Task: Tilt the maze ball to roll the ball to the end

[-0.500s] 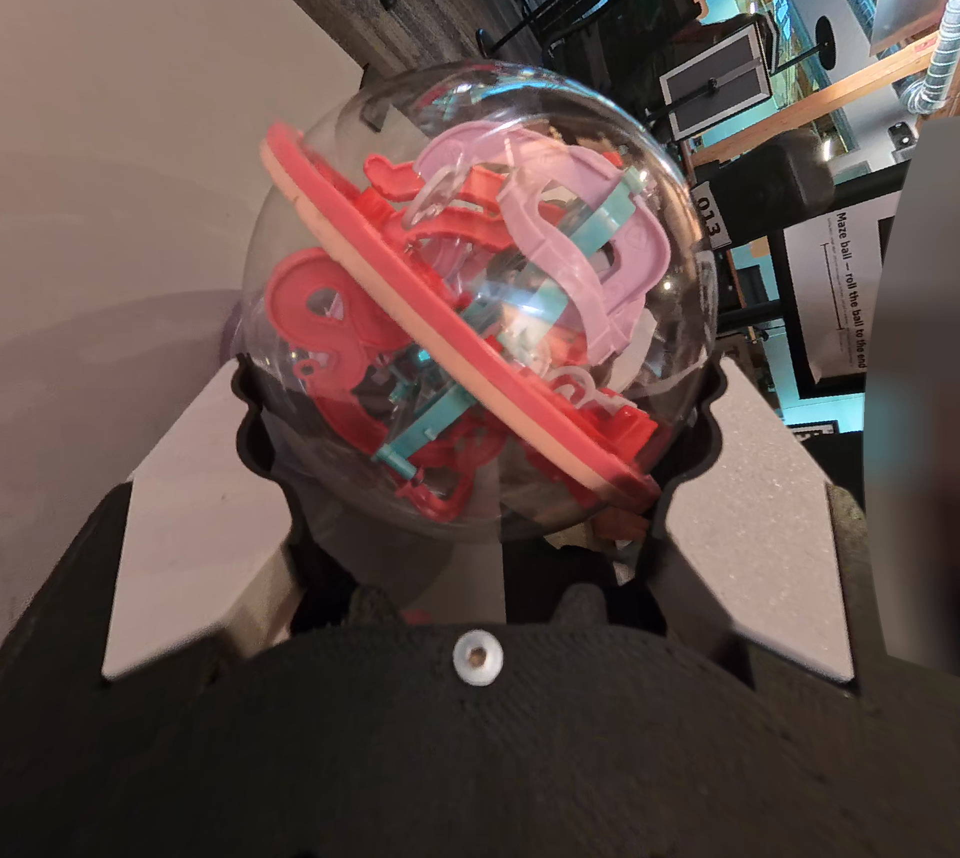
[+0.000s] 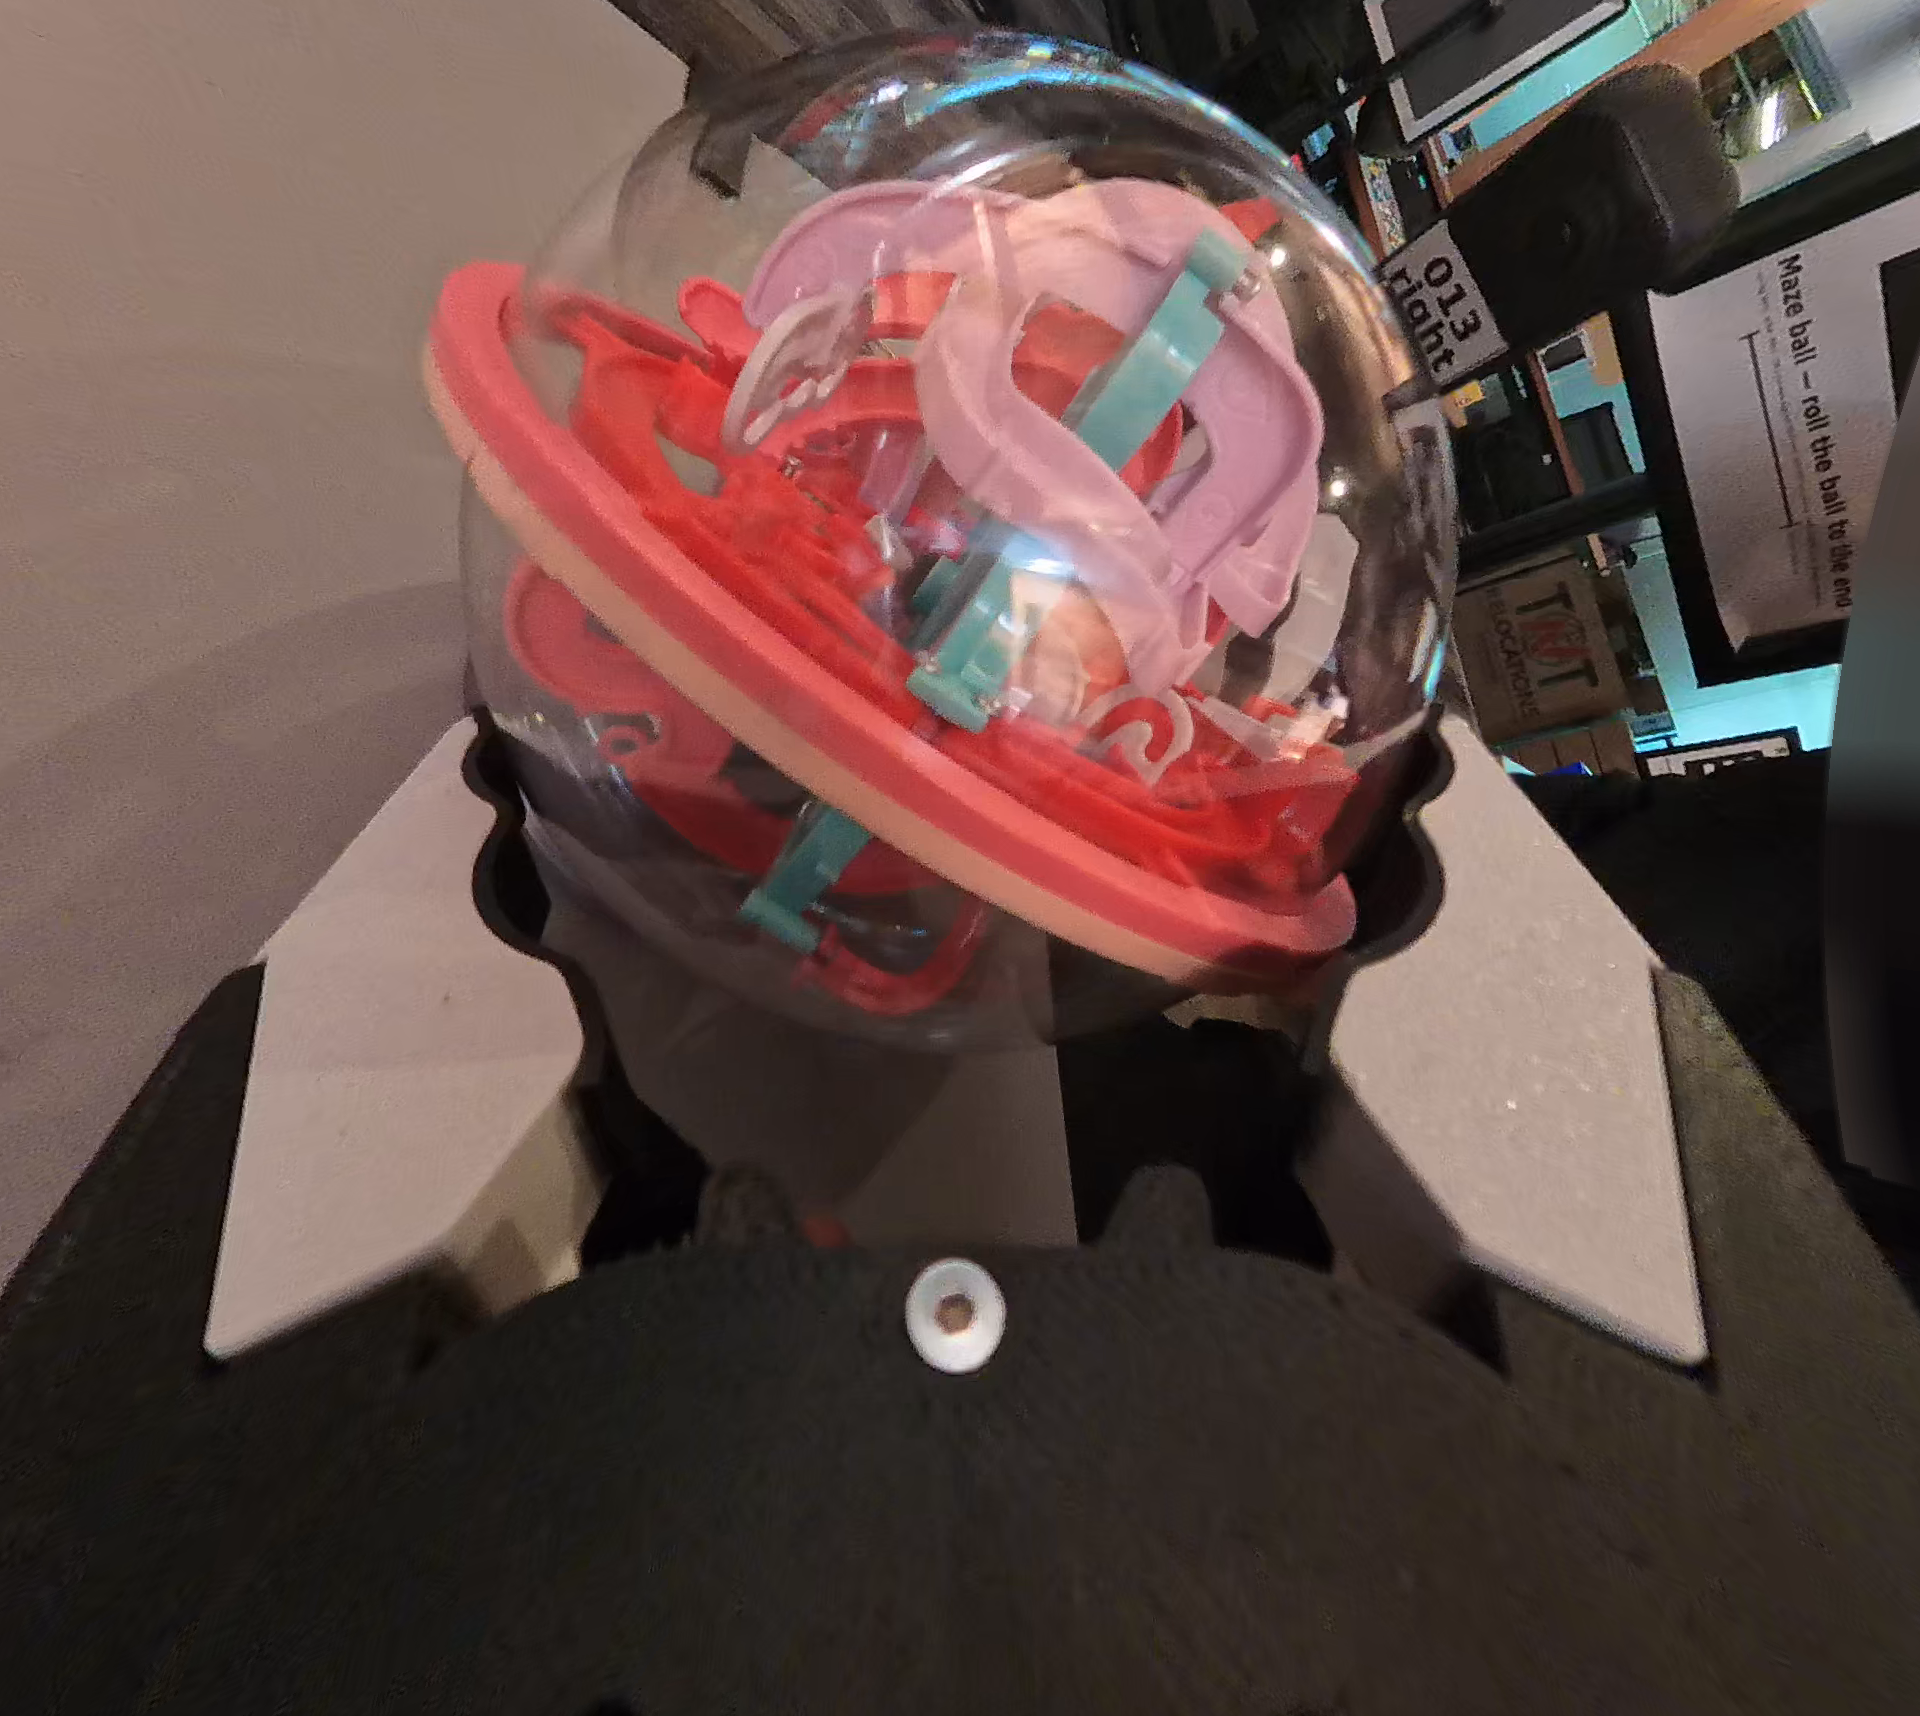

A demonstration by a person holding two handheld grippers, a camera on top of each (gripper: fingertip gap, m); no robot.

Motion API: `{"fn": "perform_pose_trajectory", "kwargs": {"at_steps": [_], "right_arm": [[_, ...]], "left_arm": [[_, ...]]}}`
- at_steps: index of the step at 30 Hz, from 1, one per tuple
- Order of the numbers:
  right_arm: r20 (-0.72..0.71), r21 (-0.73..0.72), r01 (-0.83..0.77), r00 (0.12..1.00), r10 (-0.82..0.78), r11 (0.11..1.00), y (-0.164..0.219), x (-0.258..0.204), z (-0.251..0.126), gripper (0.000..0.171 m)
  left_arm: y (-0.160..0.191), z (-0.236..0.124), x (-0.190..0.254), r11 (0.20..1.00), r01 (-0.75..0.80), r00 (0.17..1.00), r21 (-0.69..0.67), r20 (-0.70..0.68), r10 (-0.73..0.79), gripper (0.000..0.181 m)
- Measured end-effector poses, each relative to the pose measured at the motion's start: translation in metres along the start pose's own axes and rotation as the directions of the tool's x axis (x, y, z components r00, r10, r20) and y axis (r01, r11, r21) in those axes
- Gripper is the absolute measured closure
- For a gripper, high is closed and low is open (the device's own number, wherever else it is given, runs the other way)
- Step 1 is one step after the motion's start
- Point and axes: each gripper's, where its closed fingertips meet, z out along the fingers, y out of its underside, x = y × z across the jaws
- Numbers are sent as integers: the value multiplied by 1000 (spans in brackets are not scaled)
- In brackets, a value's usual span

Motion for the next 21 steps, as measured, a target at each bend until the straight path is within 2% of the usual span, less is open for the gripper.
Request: {"fn": "perform_pose_trajectory", "kwargs": {"at_steps": [11, 21], "right_arm": [[50, -31, -56, 997, 58, 998, -2, -7, -10, 42], [59, -55, -89, 994, 92, 995, -1, -8, -13, 42]], "left_arm": [[12, 5, 10, 994, 90, 994, -58, -61, -93, 24], [11, 5, 12, 998, 59, 992, 10, -110, -58, 24]]}}
